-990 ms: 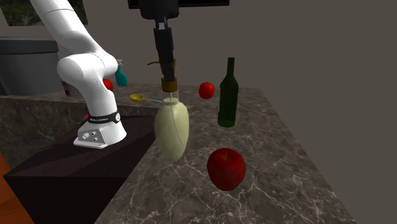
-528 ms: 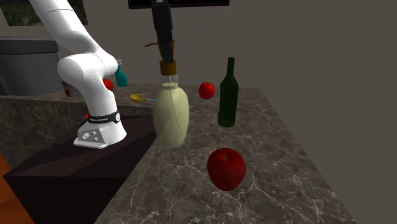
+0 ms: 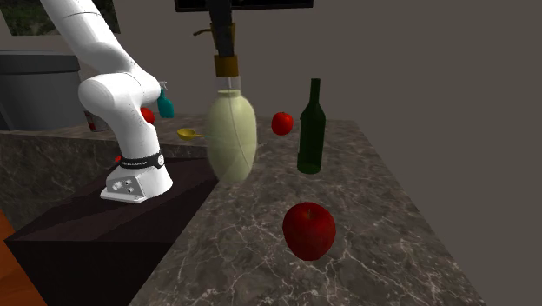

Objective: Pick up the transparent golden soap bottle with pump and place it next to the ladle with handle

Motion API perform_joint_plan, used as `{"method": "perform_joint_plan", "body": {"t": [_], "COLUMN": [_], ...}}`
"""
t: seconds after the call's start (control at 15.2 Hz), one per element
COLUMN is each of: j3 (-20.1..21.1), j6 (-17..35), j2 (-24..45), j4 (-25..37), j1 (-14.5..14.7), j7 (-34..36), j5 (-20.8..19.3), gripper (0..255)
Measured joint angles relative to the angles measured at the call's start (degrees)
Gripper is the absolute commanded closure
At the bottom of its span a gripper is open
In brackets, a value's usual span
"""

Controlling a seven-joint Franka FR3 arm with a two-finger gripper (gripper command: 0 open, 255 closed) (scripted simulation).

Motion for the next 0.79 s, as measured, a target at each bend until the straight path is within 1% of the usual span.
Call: {"method": "perform_joint_plan", "body": {"t": [0.79], "j3": [0.21], "j6": [-9.22], "j2": [2.71], "j4": [11.75], "j1": [0.77], "j7": [-0.70], "j5": [1.34], "gripper": [255]}}
